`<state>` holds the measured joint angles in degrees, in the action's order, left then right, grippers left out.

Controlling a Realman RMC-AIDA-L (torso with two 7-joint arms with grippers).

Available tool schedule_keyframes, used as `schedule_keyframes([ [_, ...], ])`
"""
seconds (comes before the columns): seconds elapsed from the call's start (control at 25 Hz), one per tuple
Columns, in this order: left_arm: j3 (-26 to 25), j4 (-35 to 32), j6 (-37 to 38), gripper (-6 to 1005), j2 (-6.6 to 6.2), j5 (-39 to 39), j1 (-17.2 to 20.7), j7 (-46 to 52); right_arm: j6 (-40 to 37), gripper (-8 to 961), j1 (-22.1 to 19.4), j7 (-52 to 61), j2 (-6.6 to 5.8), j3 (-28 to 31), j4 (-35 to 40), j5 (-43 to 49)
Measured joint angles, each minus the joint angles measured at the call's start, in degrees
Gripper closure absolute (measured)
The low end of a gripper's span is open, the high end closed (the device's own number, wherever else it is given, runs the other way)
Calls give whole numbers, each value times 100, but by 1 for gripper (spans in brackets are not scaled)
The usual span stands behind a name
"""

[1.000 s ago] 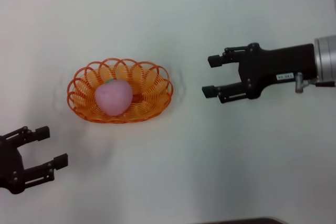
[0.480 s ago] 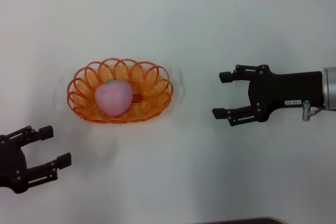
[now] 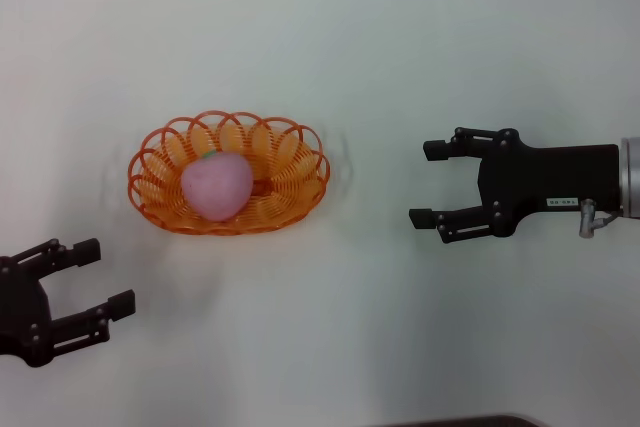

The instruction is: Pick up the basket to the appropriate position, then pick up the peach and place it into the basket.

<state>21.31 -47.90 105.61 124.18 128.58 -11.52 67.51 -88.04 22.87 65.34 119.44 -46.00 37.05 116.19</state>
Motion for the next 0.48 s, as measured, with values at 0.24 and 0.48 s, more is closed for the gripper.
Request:
schedule_keyframes([
  [0.24, 8, 3, -10, 201, 0, 0, -9, -10, 78, 17, -2, -3, 0, 4, -50, 4],
  [0.48, 22, 2, -18, 201, 0, 0, -19, -17, 91, 17, 19, -4, 0, 4, -58, -3],
])
